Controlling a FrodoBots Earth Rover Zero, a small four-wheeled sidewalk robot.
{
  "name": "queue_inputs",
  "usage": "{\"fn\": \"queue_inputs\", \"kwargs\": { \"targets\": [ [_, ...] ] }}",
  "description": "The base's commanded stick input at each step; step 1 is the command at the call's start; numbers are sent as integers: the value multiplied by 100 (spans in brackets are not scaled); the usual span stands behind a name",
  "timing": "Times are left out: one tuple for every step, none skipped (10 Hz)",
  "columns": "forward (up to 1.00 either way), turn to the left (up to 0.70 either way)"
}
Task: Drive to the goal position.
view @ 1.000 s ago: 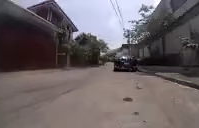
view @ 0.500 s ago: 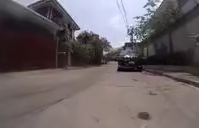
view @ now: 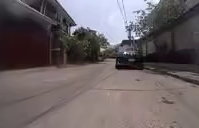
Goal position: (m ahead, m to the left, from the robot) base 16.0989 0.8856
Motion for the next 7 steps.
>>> {"fn": "queue_inputs", "kwargs": {
  "targets": [
    [100, -2],
    [100, -2],
    [100, -2],
    [100, -1],
    [100, 0],
    [100, 0],
    [100, 0]
  ]
}}
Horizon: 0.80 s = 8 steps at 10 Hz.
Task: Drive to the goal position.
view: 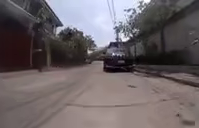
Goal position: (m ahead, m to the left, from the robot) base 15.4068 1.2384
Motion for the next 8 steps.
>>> {"fn": "queue_inputs", "kwargs": {
  "targets": [
    [100, 0],
    [100, -21],
    [100, -39],
    [100, -40],
    [100, -40],
    [100, -32],
    [100, -11],
    [100, -1]
  ]
}}
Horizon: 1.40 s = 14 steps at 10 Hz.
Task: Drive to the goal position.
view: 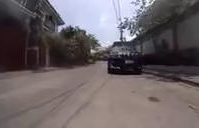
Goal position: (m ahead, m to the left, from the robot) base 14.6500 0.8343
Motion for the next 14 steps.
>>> {"fn": "queue_inputs", "kwargs": {
  "targets": [
    [100, 0],
    [100, 0],
    [100, 0],
    [100, 0],
    [100, 0],
    [100, 0],
    [100, 0],
    [100, 0],
    [100, 0],
    [100, 0],
    [100, 0],
    [100, 0],
    [100, 0],
    [100, 0]
  ]
}}
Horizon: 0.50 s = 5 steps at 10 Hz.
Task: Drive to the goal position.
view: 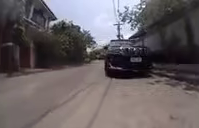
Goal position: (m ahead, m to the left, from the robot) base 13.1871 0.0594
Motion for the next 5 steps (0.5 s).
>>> {"fn": "queue_inputs", "kwargs": {
  "targets": [
    [100, 0],
    [100, 0],
    [100, 0],
    [100, 0],
    [100, 0]
  ]
}}
